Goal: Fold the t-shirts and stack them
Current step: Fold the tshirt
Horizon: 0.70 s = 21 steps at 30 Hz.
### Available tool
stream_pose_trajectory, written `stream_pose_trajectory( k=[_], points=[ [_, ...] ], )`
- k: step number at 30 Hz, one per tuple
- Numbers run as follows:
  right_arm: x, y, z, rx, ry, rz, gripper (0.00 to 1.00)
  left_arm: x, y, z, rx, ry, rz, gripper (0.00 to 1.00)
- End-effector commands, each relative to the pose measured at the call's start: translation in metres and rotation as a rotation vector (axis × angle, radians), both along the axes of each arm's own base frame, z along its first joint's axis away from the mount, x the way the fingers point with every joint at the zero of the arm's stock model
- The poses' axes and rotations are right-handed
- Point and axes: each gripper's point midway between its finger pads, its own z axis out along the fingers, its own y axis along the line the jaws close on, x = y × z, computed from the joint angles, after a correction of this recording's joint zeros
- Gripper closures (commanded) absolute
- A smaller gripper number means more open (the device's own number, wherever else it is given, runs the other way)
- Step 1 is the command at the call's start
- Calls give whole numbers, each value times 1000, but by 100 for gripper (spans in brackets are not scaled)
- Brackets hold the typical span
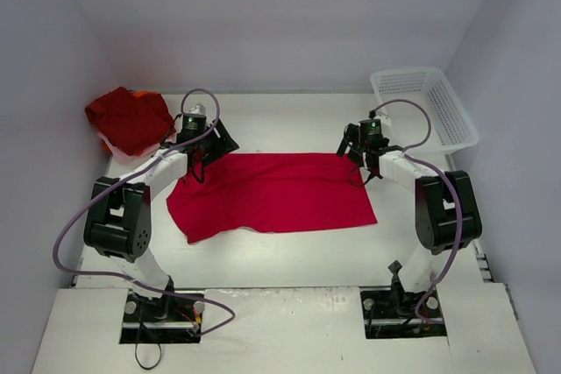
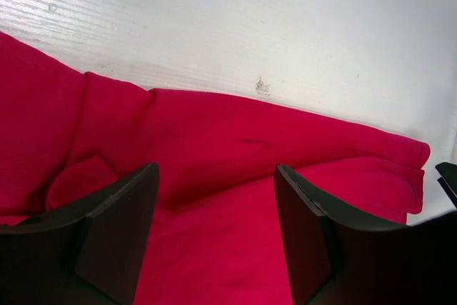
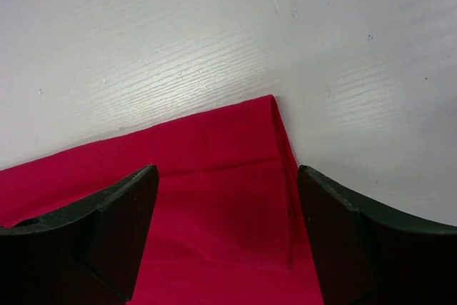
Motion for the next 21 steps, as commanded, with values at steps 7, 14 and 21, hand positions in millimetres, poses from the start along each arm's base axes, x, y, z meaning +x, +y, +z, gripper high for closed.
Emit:
stream_pose_trajectory(
  k=[7, 14, 21],
  points=[
    [13, 0, -2, 20, -35, -13, 27, 12, -4, 43, -18, -126, -9, 40],
    [12, 1, -12, 23, -19, -9, 28, 12, -1, 45, -10, -132, -4, 40],
    [13, 2, -21, 20, -5, -4, 41, 12, -1, 40, -2, -123, -5, 40]
  ],
)
